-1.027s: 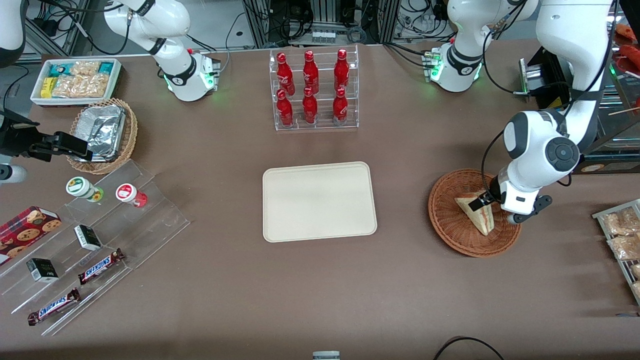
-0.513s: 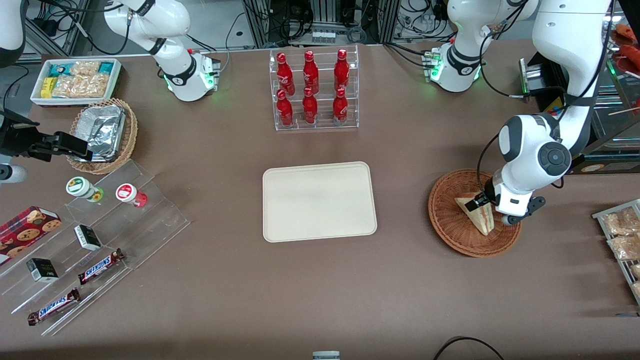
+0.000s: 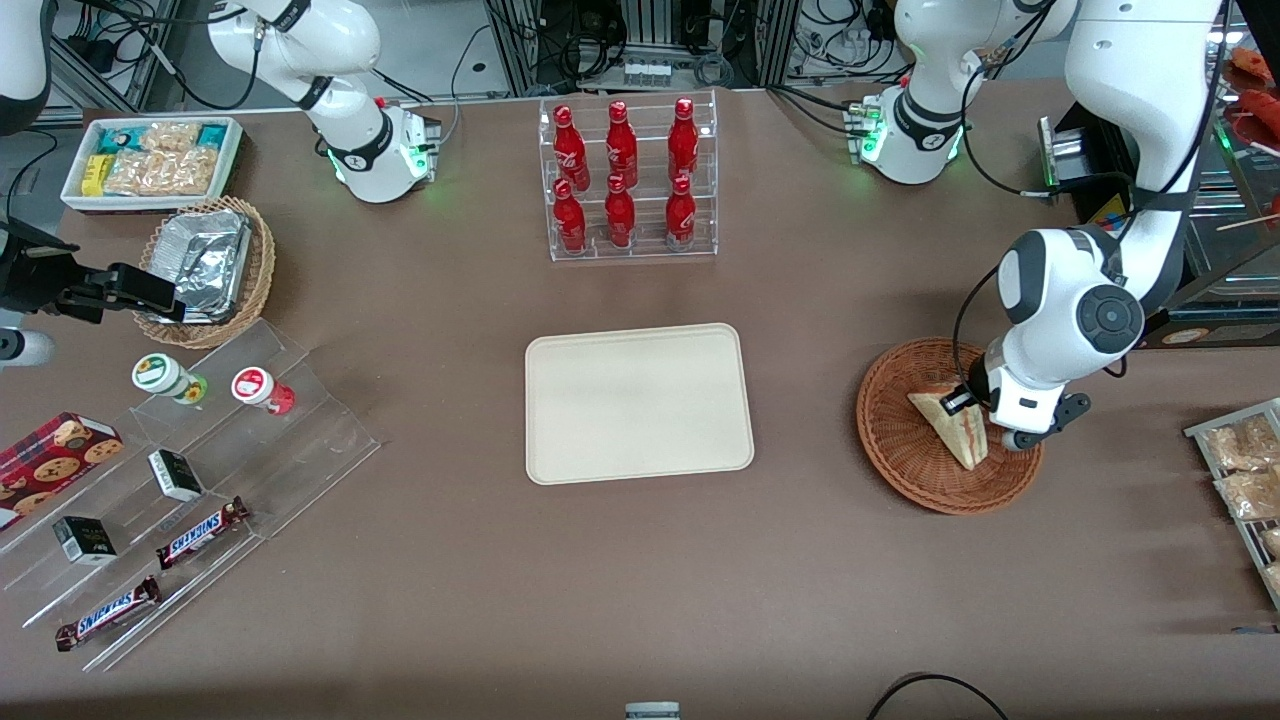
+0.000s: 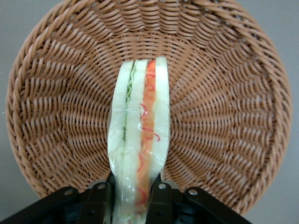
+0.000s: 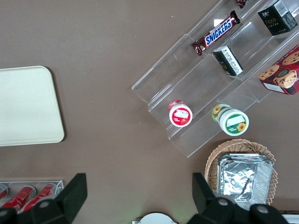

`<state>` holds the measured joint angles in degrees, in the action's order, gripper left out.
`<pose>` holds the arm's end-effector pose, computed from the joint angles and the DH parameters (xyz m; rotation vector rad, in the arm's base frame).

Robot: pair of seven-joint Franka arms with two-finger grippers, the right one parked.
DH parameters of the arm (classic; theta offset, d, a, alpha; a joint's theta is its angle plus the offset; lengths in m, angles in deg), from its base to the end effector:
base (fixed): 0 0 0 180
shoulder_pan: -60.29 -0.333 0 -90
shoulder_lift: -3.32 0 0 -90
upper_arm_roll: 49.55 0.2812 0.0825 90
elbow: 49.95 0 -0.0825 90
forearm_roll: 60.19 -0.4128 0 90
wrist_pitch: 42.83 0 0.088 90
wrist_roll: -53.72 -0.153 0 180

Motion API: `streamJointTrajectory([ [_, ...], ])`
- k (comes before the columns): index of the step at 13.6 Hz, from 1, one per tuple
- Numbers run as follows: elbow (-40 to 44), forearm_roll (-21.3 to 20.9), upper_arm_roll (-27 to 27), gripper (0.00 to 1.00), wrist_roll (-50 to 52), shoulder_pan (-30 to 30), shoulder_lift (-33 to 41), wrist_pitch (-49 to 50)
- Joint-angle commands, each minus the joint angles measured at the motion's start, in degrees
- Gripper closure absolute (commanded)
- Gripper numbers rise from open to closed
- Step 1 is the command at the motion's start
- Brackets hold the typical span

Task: Place sandwich from basket to tray
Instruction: 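Lift the sandwich out of the basket with the left gripper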

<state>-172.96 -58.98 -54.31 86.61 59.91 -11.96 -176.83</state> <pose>0.5645 -0.0462 0.1707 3.0249 0.7965 -0.1282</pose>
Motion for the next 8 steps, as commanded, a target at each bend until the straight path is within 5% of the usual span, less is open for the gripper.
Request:
streamJointTrajectory([
  [1,4.6,-0.5,-1.1,1.00,-0.1,0.5,1.5,7.0],
  [8,12.2,-0.9,-3.6,1.00,-5.4,4.0,0.6,14.7],
])
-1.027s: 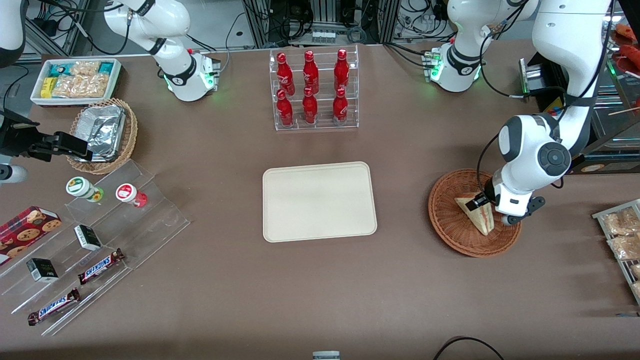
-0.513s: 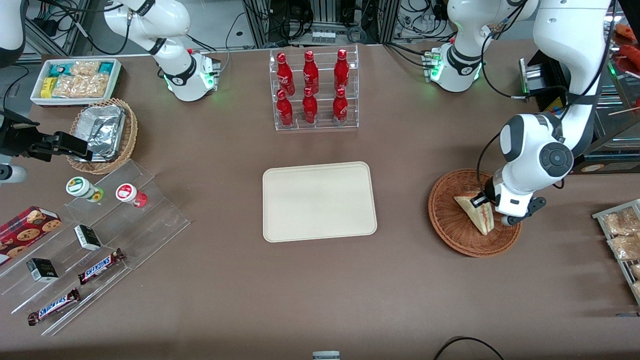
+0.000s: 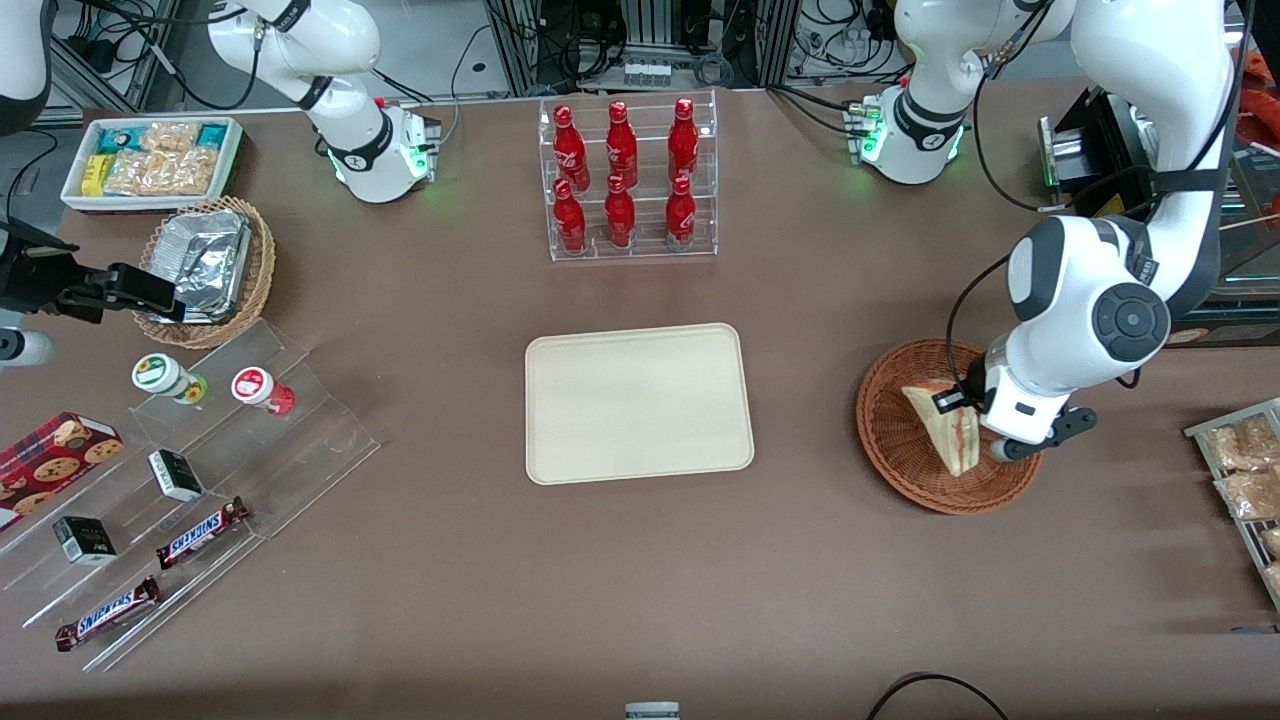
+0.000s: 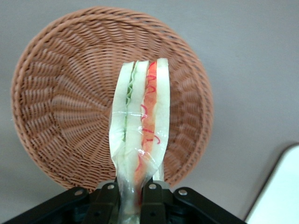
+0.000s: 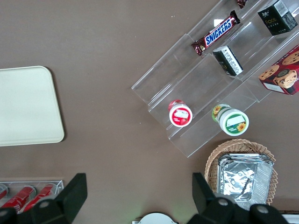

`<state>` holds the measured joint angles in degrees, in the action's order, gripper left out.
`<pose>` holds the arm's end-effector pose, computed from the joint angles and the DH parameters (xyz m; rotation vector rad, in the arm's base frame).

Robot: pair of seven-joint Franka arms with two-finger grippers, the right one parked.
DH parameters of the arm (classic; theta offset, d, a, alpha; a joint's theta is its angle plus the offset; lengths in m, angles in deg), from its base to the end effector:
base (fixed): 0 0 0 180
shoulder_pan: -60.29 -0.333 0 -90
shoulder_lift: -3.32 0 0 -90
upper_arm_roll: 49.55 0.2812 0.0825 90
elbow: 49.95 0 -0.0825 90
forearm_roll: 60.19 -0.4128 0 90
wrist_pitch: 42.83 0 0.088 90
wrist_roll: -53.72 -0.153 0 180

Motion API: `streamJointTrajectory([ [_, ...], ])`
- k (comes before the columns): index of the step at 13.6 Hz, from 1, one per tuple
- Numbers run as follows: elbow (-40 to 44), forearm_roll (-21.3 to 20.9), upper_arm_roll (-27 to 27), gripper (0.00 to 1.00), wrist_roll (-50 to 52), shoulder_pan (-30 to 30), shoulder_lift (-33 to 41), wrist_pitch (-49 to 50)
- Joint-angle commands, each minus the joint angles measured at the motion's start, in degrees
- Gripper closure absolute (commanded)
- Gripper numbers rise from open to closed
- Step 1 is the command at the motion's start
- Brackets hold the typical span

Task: Place sandwich from basket to tray
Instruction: 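Lift the sandwich out of the basket with the left gripper, then carry the sandwich over the cream tray with the left gripper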

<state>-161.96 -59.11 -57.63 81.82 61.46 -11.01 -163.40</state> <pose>0.5952 -0.0990 0.2474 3.0749 0.5310 -0.1709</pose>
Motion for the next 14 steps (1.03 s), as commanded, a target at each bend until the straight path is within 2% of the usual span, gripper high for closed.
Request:
streamJointTrajectory([
  [1,1.3,-1.9,-0.3,1.00,-0.5,4.1,-0.5,1.2],
  [3,1.7,-3.4,-0.4,1.00,0.0,7.3,-1.7,0.8],
  [6,5.7,-3.5,-0.4,1.00,1.4,13.3,-5.6,1.1],
  [9,9.2,-3.5,-0.4,1.00,6.2,18.9,-8.9,1.1],
  [14,19.6,-3.4,-0.4,1.00,18.2,28.4,-18.0,1.1],
])
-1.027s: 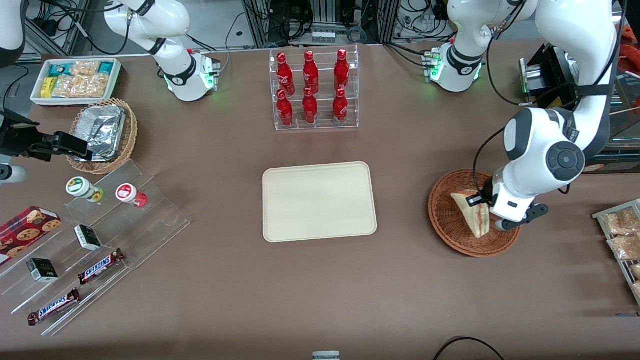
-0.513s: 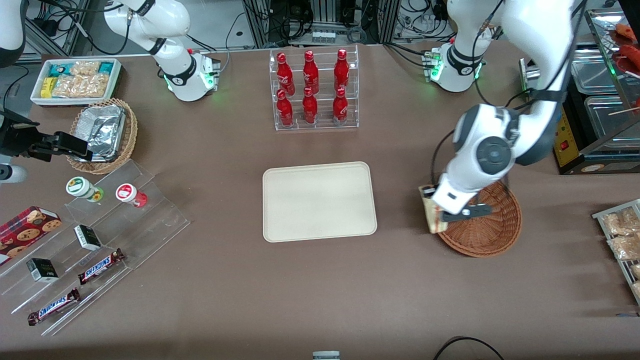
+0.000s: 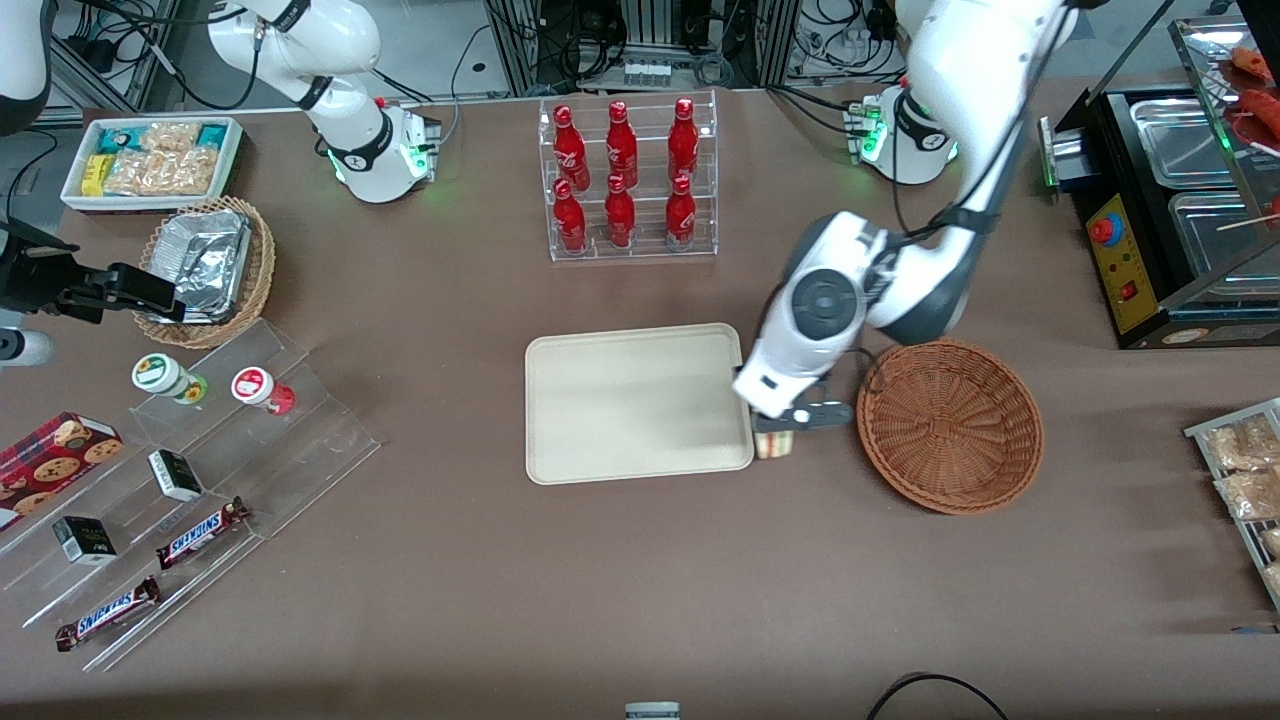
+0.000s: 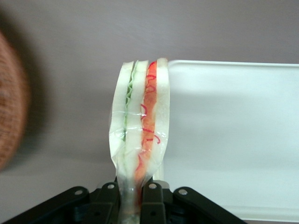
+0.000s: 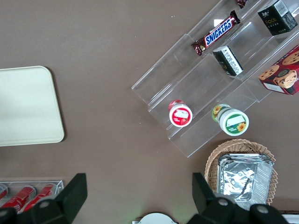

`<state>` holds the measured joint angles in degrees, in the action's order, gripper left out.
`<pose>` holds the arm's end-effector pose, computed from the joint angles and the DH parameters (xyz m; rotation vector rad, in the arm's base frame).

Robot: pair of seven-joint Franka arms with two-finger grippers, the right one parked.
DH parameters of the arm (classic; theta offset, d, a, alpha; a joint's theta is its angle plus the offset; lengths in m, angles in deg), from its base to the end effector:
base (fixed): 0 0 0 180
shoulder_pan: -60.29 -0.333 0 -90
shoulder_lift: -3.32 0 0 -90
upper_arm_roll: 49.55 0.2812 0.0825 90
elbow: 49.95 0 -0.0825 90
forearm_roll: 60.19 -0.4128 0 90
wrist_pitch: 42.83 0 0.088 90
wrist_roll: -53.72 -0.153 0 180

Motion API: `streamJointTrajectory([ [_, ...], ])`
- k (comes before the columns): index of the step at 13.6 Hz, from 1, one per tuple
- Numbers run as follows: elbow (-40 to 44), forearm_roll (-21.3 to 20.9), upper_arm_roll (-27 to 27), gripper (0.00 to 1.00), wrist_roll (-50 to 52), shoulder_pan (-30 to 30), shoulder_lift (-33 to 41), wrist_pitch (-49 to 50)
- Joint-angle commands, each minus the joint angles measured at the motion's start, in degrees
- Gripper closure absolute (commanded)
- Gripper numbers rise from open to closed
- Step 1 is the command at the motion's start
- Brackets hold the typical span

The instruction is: Place sandwich from basket to tray

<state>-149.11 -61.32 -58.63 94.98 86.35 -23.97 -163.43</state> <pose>0.5388 -0.3742 0.2086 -3.1173 -0.1714 0.1728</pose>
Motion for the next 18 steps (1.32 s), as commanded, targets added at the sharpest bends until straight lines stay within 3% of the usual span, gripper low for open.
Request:
streamJointTrajectory([
  [1,9.1,-1.2,0.6,1.00,7.1,5.3,-6.9,1.2],
  [9,19.3,-0.3,0.6,1.00,12.0,12.4,-15.3,1.5],
  [18,21.7,1.0,0.5,1.00,15.1,14.2,-18.6,0.9],
])
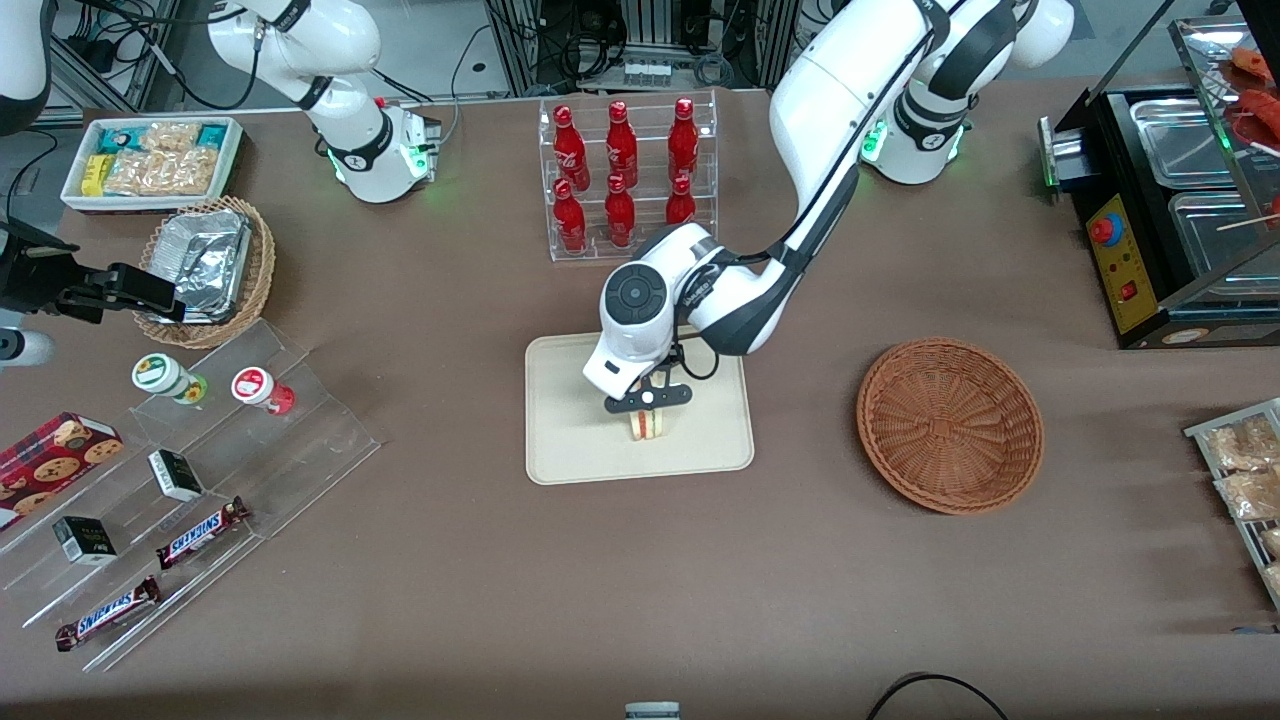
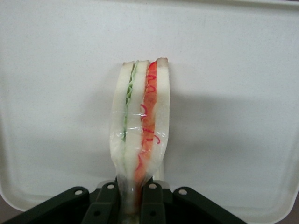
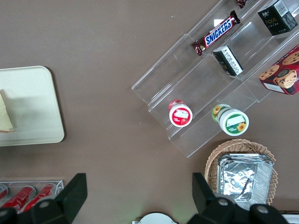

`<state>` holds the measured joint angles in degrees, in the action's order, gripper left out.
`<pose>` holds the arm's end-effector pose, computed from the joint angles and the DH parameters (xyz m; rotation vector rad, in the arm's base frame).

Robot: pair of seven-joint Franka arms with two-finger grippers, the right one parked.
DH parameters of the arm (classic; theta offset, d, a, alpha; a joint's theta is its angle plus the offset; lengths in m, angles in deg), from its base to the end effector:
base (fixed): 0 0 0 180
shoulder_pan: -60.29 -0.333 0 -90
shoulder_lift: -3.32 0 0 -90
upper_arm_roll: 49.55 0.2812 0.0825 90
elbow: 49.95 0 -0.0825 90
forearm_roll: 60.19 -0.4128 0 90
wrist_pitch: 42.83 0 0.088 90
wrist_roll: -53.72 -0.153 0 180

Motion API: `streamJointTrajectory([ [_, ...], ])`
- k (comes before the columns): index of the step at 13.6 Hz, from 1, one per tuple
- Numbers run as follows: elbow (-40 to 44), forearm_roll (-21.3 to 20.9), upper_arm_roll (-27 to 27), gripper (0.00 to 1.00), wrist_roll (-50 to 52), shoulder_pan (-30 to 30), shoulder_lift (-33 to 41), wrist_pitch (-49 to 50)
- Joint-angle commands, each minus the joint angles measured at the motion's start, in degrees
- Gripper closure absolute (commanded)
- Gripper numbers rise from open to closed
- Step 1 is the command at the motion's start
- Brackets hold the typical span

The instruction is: Place sandwich from basket to tray

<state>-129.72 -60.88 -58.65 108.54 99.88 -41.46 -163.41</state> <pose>0.4871 -0.5330 0.1552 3.1119 0.2223 -0.1843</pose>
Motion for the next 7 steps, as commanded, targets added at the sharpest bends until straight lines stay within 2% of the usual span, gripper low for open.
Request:
streamJointTrajectory([
  [1,2.3,0.5,0.5,0.96,2.2,0.7,-1.2,0.8],
  [2,2.3,0.5,0.5,0.66,2.3,0.7,-1.4,0.8],
  [3,2.3,0.5,0.5,0.25,2.2,0.8,-1.4,0.7],
  [4,2.3,0.5,0.6,0.00,2.2,0.8,-1.4,0.7],
  [7,2.8,0.4,0.6,0.00,2.2,0.7,-0.6,1.4],
])
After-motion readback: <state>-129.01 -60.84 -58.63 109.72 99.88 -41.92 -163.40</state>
